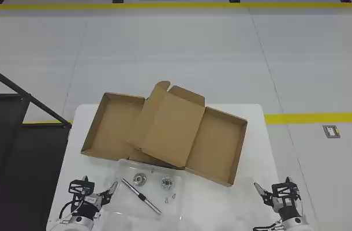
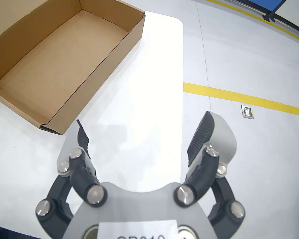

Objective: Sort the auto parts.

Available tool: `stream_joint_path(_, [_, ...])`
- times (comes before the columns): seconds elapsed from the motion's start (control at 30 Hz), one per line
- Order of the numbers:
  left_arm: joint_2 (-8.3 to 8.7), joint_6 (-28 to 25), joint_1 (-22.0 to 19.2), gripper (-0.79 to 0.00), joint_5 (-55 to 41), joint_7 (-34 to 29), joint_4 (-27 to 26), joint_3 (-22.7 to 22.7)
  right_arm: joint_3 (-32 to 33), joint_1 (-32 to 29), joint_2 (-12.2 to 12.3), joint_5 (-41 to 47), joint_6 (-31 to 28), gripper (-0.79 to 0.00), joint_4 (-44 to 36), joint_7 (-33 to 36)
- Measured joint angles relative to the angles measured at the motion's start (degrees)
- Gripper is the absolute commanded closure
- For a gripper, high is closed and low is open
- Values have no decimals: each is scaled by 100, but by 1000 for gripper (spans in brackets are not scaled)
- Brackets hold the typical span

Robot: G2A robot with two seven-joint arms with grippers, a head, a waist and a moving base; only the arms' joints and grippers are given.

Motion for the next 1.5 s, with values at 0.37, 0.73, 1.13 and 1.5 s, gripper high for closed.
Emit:
stream_joint_path(0.37, [-1,-136,76,-785,116,391,-64,-75,-23,-110,7,-55,-383,-785,-176,-302])
stream_joint_path(0.73, [51,-1493,608,-785,-673,1359,-357,-809,-393,-675,65,-1211,-1447,-785,-1348,-568])
stream_joint_path(1.13, [53,-1581,667,-785,-788,1349,-365,-907,-472,-676,67,-1352,-1501,-785,-1435,-456])
stream_joint_path(1.5, [85,-2192,933,-785,-486,1740,-487,-1124,-1876,212,54,-2903,-2667,-785,-1928,182])
